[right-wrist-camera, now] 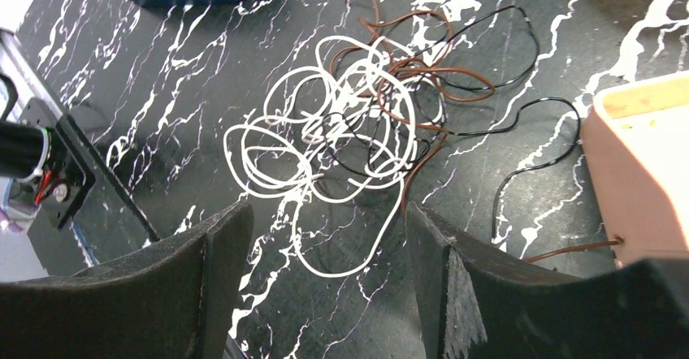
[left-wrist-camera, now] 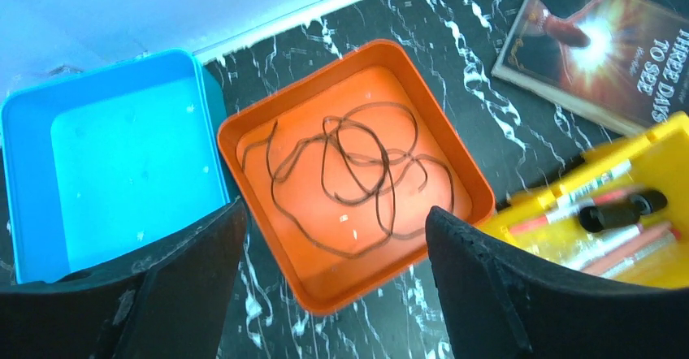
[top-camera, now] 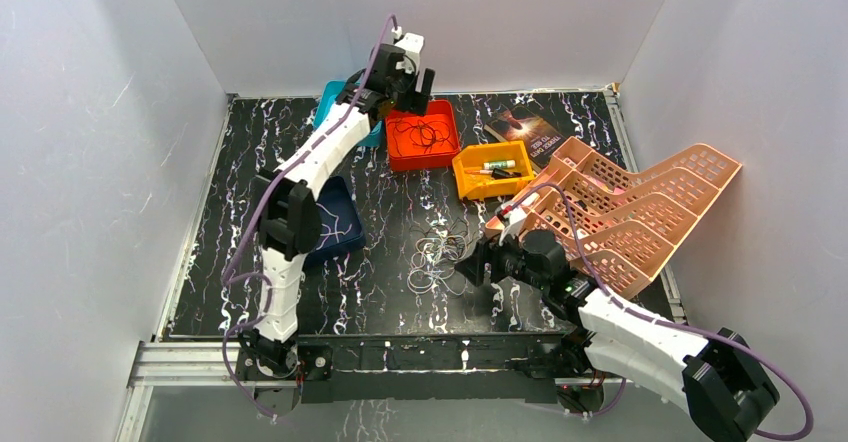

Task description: Untangle the cables

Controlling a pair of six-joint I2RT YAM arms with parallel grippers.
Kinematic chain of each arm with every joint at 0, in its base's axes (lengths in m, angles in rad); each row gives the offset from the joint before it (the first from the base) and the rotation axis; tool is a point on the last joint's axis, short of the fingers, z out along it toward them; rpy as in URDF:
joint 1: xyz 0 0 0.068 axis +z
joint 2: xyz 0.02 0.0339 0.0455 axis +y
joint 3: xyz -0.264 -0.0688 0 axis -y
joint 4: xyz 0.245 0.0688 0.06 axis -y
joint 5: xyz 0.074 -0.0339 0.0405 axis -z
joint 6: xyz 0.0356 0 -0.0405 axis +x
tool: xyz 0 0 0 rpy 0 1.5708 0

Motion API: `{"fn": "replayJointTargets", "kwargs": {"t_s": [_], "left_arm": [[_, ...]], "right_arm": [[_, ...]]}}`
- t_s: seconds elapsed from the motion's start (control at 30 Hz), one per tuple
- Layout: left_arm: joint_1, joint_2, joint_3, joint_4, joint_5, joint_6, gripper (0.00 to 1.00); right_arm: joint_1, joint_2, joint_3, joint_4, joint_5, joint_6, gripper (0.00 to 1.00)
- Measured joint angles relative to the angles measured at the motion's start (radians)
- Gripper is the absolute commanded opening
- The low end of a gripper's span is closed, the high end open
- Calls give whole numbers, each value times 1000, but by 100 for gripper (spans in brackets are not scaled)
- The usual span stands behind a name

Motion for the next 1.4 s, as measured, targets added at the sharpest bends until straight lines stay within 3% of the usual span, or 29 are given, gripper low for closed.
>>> {"fn": "replayJointTargets", "kwargs": {"t_s": [0.47,0.7,1.17,1.4], "left_arm": [[0,-449,-514,-15,31,-103,88],[0,-614,-740,-22,77,-150,88],[-20,-709,-937,-21,140,-270,86],[-125,-709,-1018,0,150,-303,84]], "right_arm": [[0,-12,146,-86,142,51,81],[0,2,241,-251,240,82,82],[0,24,249,-393,302,179,80],[0,35,249,-385,238,165,76]]}}
